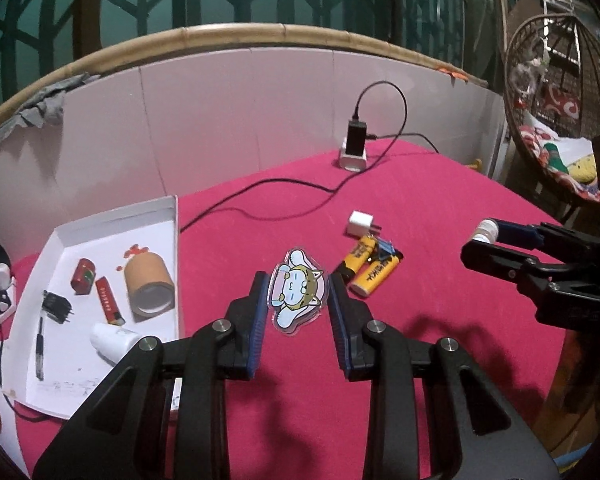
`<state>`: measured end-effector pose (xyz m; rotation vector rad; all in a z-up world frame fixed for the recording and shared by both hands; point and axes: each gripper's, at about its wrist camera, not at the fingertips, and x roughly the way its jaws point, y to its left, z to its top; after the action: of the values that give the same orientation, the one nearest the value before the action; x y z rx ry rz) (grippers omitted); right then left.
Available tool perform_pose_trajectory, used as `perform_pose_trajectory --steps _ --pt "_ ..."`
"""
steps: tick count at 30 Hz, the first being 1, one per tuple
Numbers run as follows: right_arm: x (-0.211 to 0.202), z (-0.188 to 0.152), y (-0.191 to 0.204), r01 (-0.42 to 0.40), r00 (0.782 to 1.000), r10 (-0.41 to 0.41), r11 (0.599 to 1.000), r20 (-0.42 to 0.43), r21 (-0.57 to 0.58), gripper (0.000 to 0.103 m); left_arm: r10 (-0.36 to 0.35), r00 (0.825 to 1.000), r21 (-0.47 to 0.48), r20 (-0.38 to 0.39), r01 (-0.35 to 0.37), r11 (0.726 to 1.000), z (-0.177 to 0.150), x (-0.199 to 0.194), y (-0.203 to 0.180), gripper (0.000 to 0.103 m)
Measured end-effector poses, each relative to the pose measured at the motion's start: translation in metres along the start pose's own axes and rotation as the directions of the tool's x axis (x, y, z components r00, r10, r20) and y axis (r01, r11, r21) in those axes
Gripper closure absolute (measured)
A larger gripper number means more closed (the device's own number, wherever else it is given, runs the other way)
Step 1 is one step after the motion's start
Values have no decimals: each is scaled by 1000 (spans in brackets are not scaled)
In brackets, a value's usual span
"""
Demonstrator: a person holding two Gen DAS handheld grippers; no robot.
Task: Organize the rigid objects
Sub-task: 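Carry the badge and dropper bottle with both grippers over the white tray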
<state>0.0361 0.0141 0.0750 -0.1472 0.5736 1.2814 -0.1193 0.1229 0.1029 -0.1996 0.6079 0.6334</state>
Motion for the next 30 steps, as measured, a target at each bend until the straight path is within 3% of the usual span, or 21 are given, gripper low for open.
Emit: perform_pose_trajectory --steps 30 --pt "-5 29 55 -41 998 45 995 48 -94 40 82 987 -146 138 -62 987 8 -58 61 75"
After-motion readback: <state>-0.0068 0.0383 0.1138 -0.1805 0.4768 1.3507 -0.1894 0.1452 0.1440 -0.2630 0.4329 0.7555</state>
